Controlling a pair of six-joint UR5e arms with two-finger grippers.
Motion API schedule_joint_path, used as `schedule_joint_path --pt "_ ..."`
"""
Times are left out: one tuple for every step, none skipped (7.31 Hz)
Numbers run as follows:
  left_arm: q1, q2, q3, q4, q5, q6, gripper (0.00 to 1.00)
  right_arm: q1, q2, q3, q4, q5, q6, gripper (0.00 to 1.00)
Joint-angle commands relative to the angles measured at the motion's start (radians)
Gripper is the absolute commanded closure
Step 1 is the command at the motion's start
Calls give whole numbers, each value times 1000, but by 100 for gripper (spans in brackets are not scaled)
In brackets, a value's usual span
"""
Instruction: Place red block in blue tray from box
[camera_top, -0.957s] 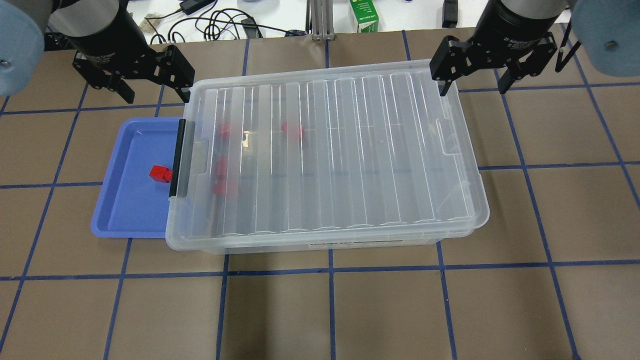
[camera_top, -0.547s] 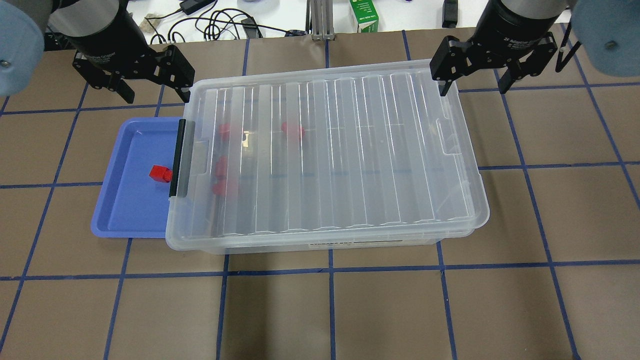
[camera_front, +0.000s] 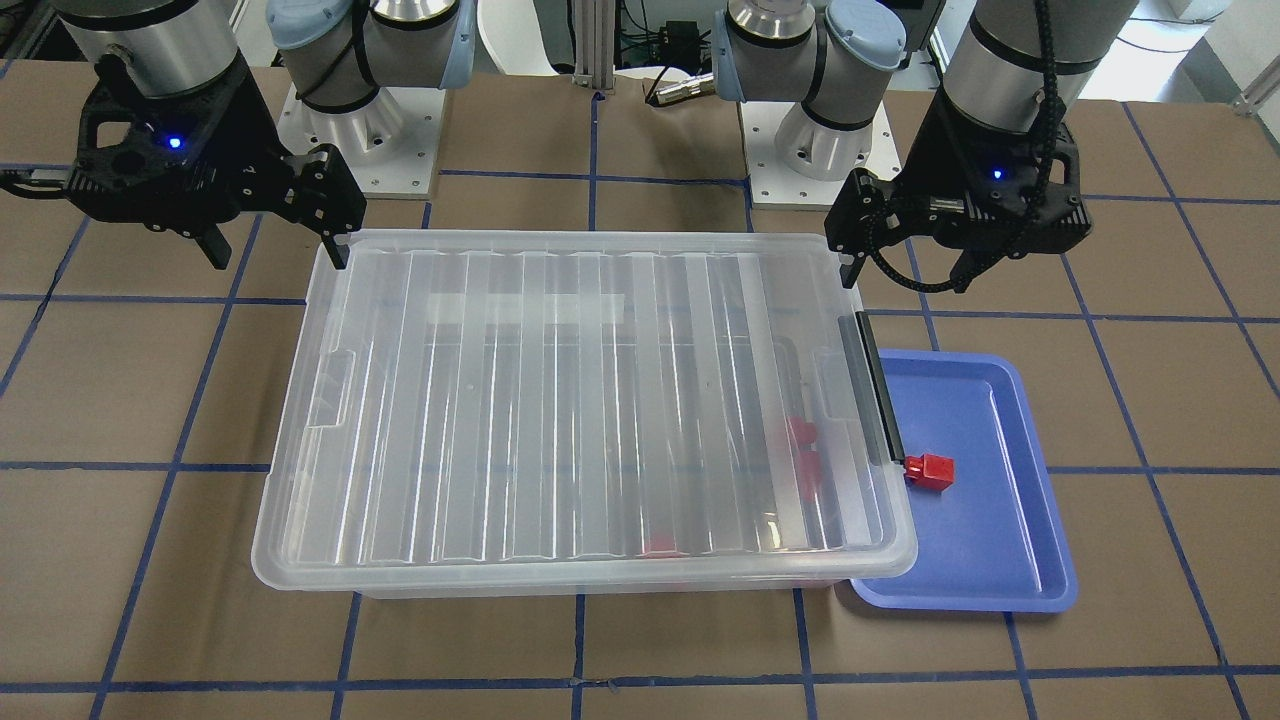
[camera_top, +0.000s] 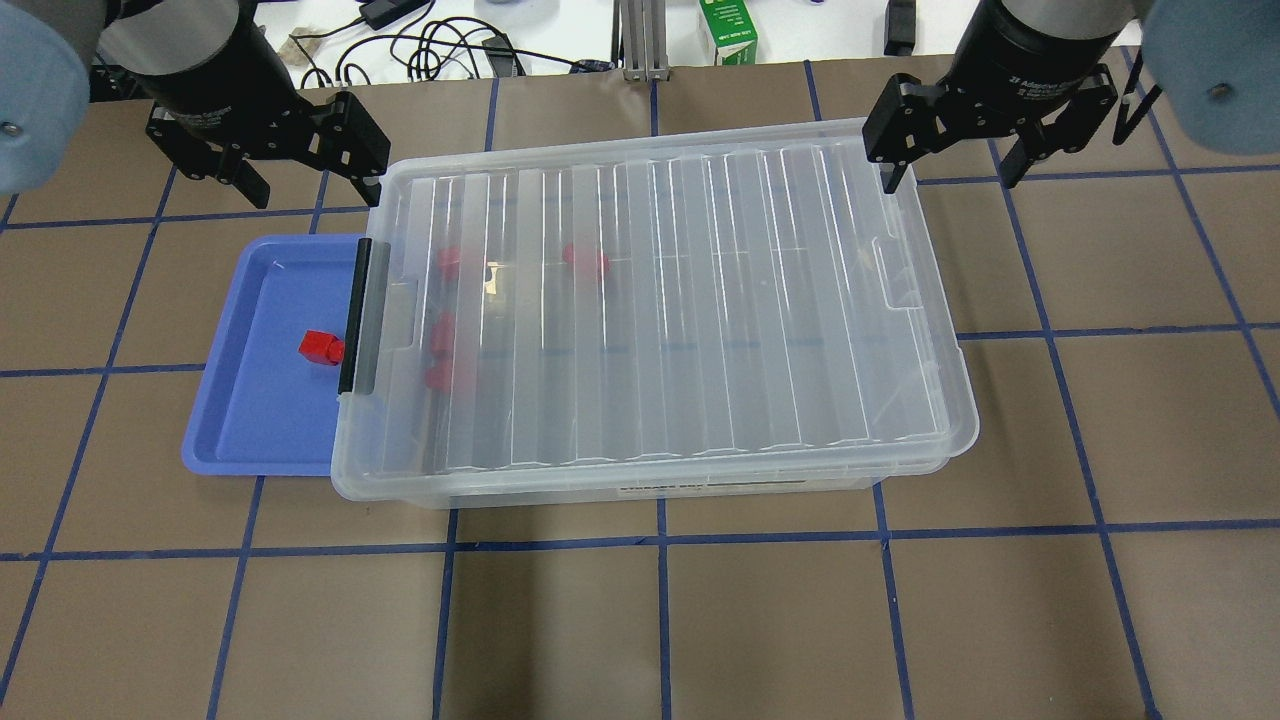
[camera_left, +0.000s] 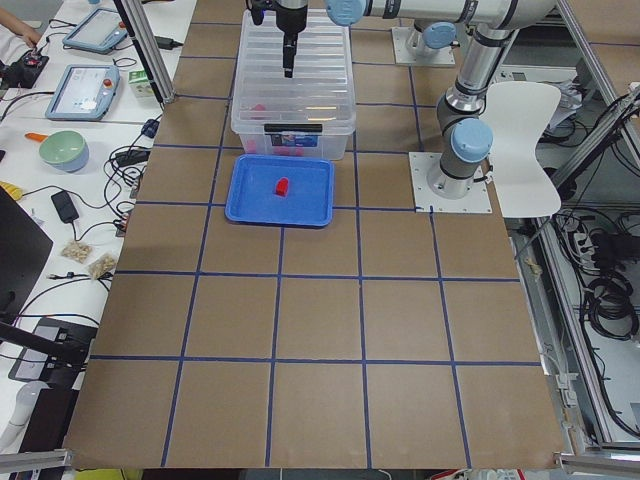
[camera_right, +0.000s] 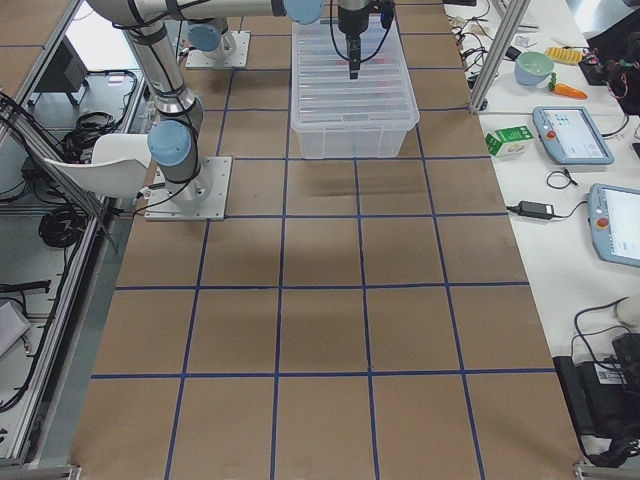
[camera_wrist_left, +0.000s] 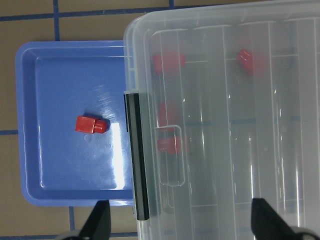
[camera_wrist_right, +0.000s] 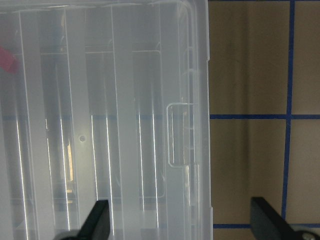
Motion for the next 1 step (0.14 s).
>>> schedule_joint_path --pt "0 1 -1 0 1 0 0 0 0 0 0 0 1 0"
